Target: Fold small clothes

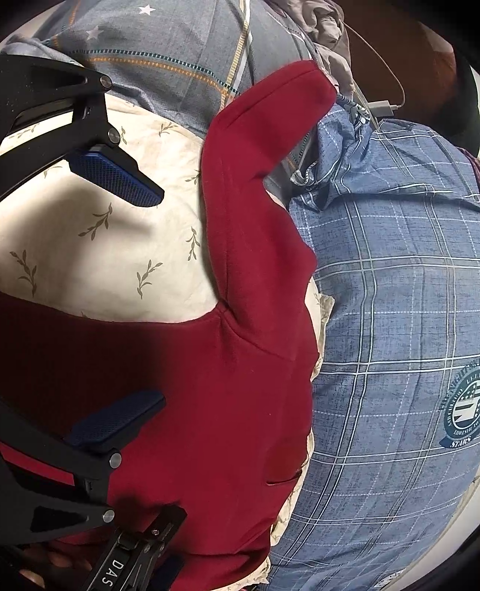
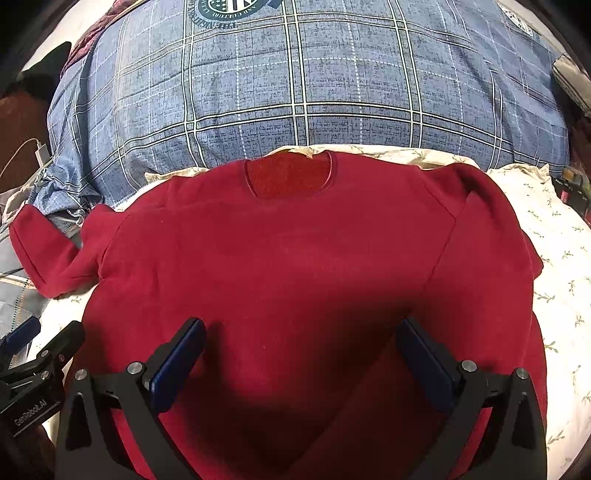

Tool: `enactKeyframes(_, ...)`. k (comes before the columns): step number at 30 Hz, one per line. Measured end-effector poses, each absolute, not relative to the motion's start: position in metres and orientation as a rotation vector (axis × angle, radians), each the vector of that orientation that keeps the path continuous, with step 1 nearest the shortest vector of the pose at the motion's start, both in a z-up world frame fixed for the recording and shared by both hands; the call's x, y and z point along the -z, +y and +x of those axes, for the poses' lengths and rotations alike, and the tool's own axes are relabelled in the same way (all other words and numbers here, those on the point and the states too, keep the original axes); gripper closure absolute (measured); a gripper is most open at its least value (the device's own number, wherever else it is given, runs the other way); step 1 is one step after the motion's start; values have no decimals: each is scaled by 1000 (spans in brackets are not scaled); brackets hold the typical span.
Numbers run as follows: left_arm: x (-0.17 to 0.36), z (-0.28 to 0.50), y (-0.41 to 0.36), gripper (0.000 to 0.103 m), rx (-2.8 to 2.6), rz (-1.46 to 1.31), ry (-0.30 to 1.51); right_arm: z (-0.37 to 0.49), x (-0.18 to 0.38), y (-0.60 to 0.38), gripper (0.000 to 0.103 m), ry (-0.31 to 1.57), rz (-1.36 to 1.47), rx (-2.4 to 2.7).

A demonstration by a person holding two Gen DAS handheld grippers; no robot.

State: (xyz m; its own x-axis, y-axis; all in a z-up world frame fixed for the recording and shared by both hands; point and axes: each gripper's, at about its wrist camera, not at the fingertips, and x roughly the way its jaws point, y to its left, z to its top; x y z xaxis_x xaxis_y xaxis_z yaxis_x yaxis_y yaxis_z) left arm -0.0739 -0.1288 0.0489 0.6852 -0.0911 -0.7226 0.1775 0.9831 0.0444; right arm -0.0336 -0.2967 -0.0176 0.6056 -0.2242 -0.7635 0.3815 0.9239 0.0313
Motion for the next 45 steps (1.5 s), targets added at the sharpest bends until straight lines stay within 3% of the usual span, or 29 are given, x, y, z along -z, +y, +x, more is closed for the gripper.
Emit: enactKeyframes(45,-55,-72,-117,4,143,56,795,-36,4,-288,0,853,142,372)
